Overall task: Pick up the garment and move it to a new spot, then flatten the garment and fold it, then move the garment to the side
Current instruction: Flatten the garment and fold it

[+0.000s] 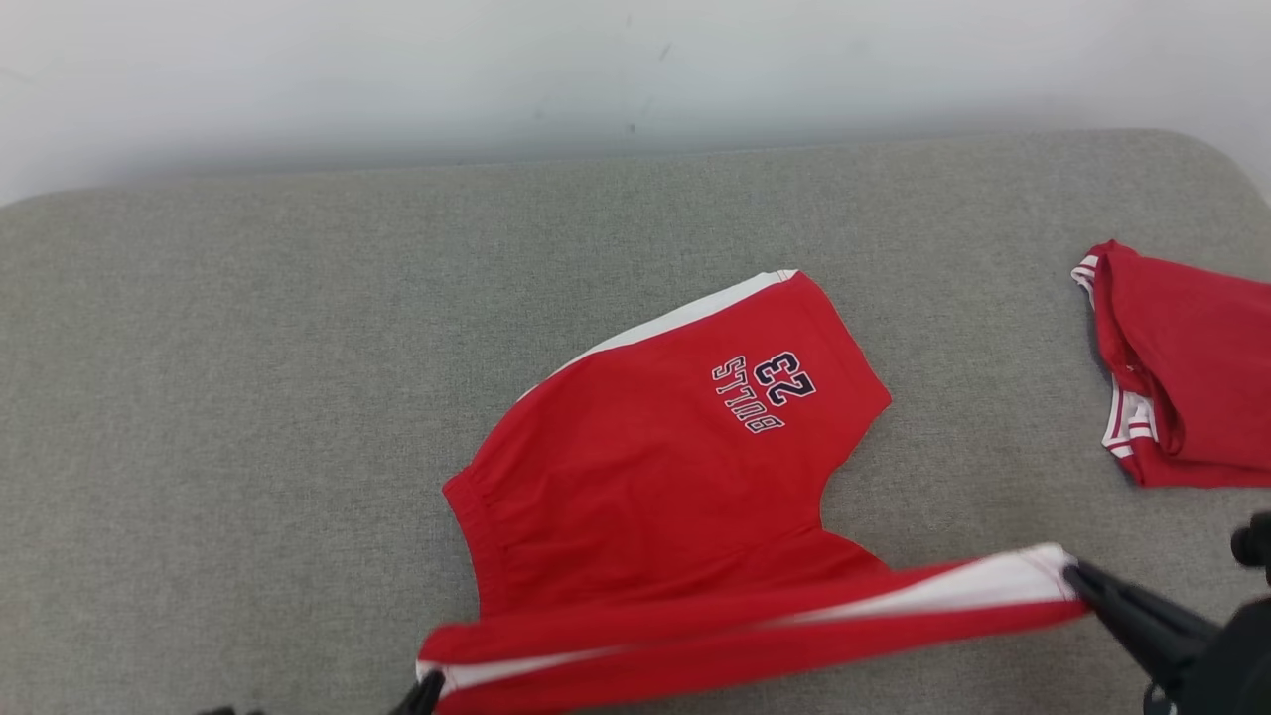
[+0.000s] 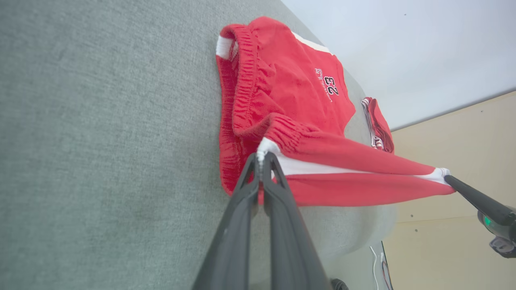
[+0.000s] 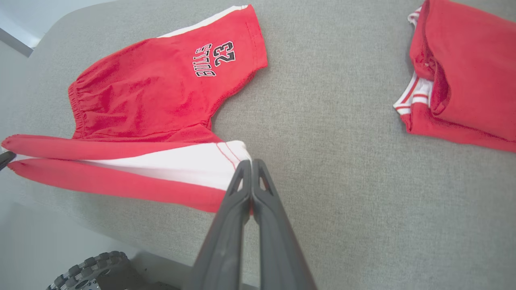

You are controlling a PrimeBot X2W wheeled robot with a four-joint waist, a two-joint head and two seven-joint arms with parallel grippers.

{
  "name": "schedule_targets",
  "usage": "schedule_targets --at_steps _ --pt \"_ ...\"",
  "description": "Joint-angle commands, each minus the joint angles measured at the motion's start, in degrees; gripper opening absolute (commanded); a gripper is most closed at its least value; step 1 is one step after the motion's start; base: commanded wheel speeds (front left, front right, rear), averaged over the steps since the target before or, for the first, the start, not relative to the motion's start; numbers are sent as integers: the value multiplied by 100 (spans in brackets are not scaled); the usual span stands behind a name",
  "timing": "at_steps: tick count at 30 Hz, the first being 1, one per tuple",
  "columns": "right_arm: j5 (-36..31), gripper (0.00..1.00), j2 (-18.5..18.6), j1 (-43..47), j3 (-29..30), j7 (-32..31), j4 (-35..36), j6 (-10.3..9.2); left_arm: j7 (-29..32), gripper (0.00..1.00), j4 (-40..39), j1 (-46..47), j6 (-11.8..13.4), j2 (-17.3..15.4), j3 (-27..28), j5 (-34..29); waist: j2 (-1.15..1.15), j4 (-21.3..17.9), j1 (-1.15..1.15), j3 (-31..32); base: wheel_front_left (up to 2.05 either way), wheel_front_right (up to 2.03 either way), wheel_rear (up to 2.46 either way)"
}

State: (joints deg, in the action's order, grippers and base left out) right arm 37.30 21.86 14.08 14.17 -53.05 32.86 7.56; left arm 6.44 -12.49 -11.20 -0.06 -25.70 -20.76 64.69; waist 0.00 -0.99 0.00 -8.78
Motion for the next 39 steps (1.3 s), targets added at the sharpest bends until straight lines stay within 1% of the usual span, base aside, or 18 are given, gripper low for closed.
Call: schedule_targets --at_steps 1,5,6,8,10,11,13,14,16,22,28,32,34,36,39 --pt "-52 0 178 -235 -111 164 -119 -14 -134 0 84 212 11 81 63 -98 0 -3 0 -16 0 0 0" --pt "-119 0 649 -974 -553 563 -668 -14 -463 0 371 858 -53 424 52 -349 0 44 0 -82 0 0 0" --pt "-180 0 886 -1377 -805 751 -979 -14 -604 0 598 1185 -134 627 17 -383 0 89 0 -139 0 0 0" --pt "-188 0 1045 -1838 -1080 989 -1306 -14 -772 0 915 1519 -113 770 48 -513 0 126 0 -199 0 0 0" --pt "-260 0 1205 -2289 -1362 1214 -1640 -14 -899 0 1204 1829 -143 950 8 -610 0 166 0 -266 0 0 0" --pt "-260 0 1205 -2289 -1362 1214 -1640 -14 -899 0 1204 1829 -143 950 8 -610 0 166 0 -266 0 0 0" --pt "-329 0 1323 -2726 -1665 1433 -1958 -14 -953 0 1469 2082 -197 1065 -68 -714 0 210 0 -331 0 0 0" --pt "-345 0 1364 -2962 -1810 1544 -2107 -13 -1027 0 1582 2209 -180 1120 -69 -757 0 234 0 -370 0 0 0" --pt "-388 0 1429 -3380 -2091 1736 -2422 -13 -1102 0 1792 2427 -222 1230 -115 -812 0 279 0 -441 0 0 0" --pt "-419 0 1631 -4417 -2845 2151 -3309 -14 -1320 0 2226 2893 -237 1486 -181 -974 0 449 0 -664 0 0 0" --pt "-472 0 1704 -5225 -3385 2697 -4150 -13 -1452 0 2522 3265 -259 1670 -254 -1091 0 637 0 -899 0 0 0" --pt "-488 0 1694 -5660 -3717 3022 -4609 -14 -1512 0 2693 3480 -255 1775 -301 -1145 0 743 0 -1039 0 0 0" --pt "-480 0 1667 -5832 -3860 3152 -4814 -14 -1573 0 2774 3573 -201 1827 -271 -1161 0 786 0 -1117 0 0 0" --pt "-481 0 1641 -6006 -3991 3282 -5009 -14 -1614 0 2837 3665 -219 1893 -251 -1104 0 829 0 -1199 0 0 0" --pt "-465 0 1598 -6228 -4200 3462 -5292 -14 -1689 0 2962 3788 -202 1923 -225 -1132 0 875 0 -1308 0 0 0"
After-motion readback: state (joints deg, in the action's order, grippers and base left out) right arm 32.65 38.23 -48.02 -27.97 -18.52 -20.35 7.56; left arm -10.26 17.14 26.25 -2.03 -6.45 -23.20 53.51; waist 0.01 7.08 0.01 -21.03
